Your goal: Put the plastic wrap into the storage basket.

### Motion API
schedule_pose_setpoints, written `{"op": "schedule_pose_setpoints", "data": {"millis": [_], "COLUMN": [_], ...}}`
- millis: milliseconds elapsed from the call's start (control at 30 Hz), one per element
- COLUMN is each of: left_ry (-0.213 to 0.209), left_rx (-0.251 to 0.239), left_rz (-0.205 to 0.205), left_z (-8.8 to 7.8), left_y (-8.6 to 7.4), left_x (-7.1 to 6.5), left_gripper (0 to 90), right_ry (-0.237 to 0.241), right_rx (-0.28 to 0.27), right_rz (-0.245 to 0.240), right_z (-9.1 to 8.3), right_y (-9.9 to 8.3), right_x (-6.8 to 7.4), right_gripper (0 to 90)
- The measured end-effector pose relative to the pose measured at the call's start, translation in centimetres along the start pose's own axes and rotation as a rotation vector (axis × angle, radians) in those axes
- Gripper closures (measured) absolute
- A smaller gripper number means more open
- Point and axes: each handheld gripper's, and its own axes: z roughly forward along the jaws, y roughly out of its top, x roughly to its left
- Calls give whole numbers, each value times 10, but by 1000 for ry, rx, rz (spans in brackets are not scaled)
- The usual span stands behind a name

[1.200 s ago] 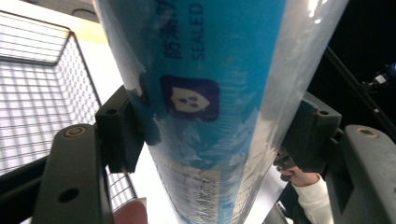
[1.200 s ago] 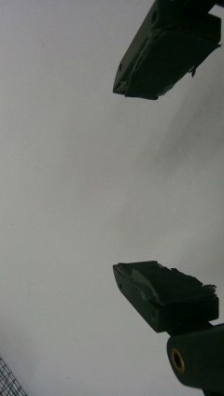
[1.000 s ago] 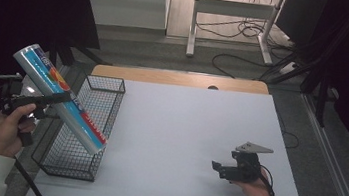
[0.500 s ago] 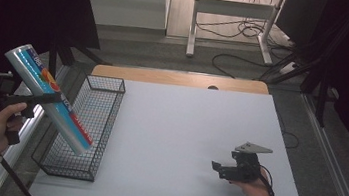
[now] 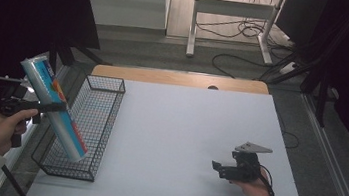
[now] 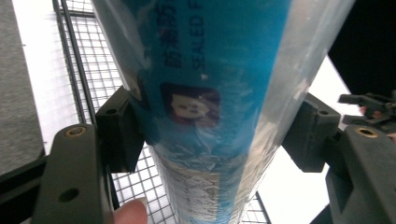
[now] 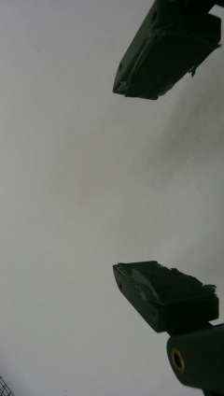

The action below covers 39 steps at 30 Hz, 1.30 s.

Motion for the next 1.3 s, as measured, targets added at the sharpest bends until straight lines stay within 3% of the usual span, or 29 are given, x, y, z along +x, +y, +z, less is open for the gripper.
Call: {"op": "schedule_pose_setpoints", "data": {"millis": [200,533,767,933,1100,1300], "left_ry": [11,-6,-35,-45,-8,47], "left_rx": [37,71,76,79,90,117], "left_rz": [9,-2,-24,-68,-128,-145], "left_z": [11,35,45,58,75,100], "left_y": [-1,-4,0,6,15,24], "left_x": [0,6,12,19,21,17], "left_gripper": [317,317,317,316,315,313], "right_ry": [-1,-2,-2,-6,-7,-12], "right_rx": [-1,4,6,5,6,12], "right_rz": [1,-1,2,3,2,4], "right_z": [0,1,2,3,2,3], "right_y": [0,0,0,0,0,-1], "right_x": [0,0,0,-1,-2,-2], "right_gripper": [117,117,117,117,117,117]}}
